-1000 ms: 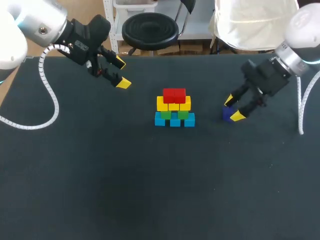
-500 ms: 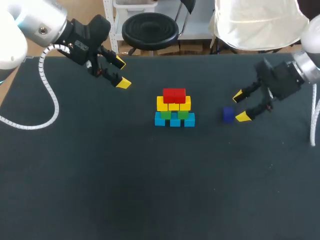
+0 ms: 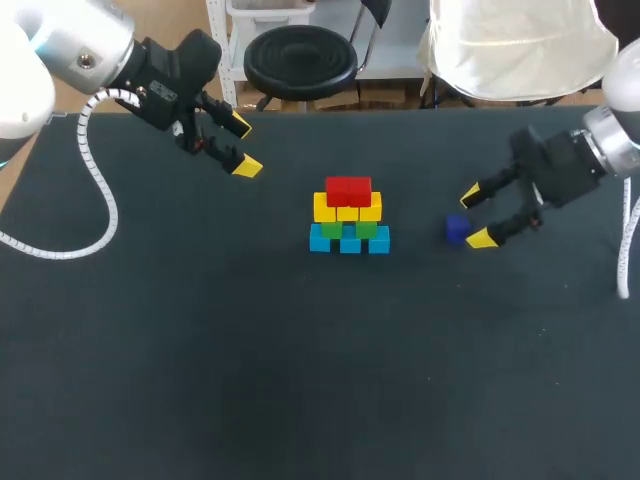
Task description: Place the blue cubes, place green cubes on the blue cubes, place the yellow cubes on the green cubes, then place the red cubes on the yellow cubes, and place purple cube on the red cubes.
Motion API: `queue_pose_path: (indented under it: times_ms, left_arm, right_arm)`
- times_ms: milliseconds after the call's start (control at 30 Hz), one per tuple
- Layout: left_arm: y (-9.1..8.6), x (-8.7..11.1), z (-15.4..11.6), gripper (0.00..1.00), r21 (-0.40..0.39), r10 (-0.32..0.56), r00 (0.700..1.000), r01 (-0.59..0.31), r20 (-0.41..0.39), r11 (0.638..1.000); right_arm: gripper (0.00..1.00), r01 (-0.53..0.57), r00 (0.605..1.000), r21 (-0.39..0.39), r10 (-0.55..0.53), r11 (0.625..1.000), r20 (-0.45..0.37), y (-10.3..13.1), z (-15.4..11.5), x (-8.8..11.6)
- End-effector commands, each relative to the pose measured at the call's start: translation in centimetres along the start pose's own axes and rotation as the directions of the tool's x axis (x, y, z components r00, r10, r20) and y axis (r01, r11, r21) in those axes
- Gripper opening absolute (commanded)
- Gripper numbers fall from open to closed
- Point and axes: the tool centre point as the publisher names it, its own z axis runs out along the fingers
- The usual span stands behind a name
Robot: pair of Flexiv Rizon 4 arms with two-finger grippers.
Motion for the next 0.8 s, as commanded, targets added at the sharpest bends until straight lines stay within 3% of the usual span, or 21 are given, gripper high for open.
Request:
queue_pose_path:
  times_ms: [33, 133, 200, 333, 533, 667, 767, 800]
  left_arm:
    - [-0.03, 0.15, -0.02, 1.0, 0.0, 0.003, 1.0, -0.003, 0.005, 1.0]
    - [-0.03, 0.15, -0.02, 1.0, 0.0, 0.003, 1.0, -0.003, 0.005, 1.0]
    - [-0.03, 0.15, -0.02, 1.0, 0.0, 0.003, 1.0, -0.003, 0.005, 1.0]
    - [-0.03, 0.15, -0.02, 1.0, 0.0, 0.003, 1.0, -0.003, 0.005, 1.0]
    - [-0.03, 0.15, -0.02, 1.0, 0.0, 0.003, 1.0, -0.003, 0.005, 1.0]
    - [-0.03, 0.15, -0.02, 1.0, 0.0, 0.003, 1.0, -0.003, 0.005, 1.0]
    - [-0.03, 0.15, -0.02, 1.0, 0.0, 0.003, 1.0, -0.003, 0.005, 1.0]
    - [-0.03, 0.15, -0.02, 1.0, 0.0, 0.003, 1.0, -0.003, 0.005, 1.0]
  right_arm:
    - [1.0, 0.0, 1.0, -0.016, 0.0, 1.0, 0.007, -0.87, 0.75, 0.12]
    - [0.89, 0.0, 1.0, -0.022, 0.0, 1.0, 0.007, -1.04, 1.02, 0.16]
    - [0.72, 0.0, 1.0, -0.022, 0.0, 1.0, 0.008, -1.14, 1.06, 0.16]
    - [0.49, 0.003, 1.0, -0.024, -0.002, 1.0, 0.003, -1.32, 1.14, 0.06]
    - [0.49, 0.005, 1.0, -0.031, -0.005, 1.0, -0.005, -1.4, 1.4, 0.04]
    - [0.43, 0.004, 1.0, -0.032, -0.005, 0.999, -0.01, -1.35, 1.58, 0.06]
    - [0.17, 0.002, 1.0, -0.03, -0.003, 1.0, -0.012, -1.31, 1.63, 0.08]
    - [0.04, 0.001, 1.0, -0.028, -0.002, 1.0, -0.012, -1.3, 1.64, 0.1]
